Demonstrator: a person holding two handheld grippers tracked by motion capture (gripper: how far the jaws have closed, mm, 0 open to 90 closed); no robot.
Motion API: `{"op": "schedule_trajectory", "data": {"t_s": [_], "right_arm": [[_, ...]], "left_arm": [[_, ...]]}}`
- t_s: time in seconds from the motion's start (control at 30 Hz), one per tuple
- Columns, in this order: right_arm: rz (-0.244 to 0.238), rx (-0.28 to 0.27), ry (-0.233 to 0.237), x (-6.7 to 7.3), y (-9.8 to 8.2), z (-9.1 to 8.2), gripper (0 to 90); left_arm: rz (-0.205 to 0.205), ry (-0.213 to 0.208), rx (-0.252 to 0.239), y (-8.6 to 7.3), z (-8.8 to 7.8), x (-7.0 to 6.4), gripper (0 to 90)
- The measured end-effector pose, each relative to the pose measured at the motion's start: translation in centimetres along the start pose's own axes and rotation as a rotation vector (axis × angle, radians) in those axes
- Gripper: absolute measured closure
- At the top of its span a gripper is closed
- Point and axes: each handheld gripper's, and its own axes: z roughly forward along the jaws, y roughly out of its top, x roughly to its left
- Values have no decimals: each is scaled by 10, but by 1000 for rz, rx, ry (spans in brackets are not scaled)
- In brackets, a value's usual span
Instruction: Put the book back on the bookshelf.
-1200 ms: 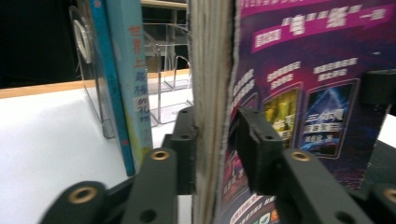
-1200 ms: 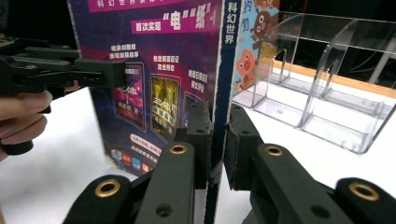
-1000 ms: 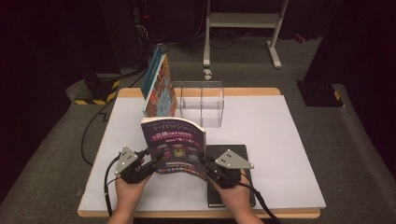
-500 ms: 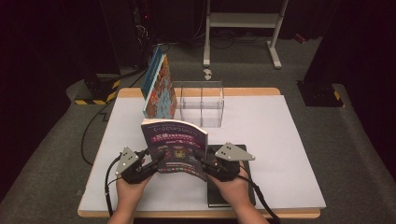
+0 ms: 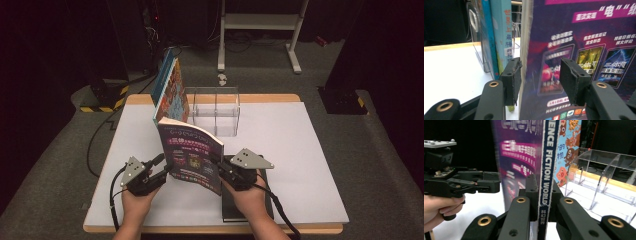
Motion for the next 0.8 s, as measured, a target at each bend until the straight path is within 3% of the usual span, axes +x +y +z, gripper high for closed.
{"op": "schedule_trajectory", "data": {"t_s": [0.53, 0.8], "right_arm": [[54, -36, -71, -11, 6, 11, 835], [65, -64, -149, -21, 14, 29, 836]], "left_arm": [[-15, 7, 2, -1, 0, 4, 518], [-18, 6, 1, -1, 0, 5, 520]]}}
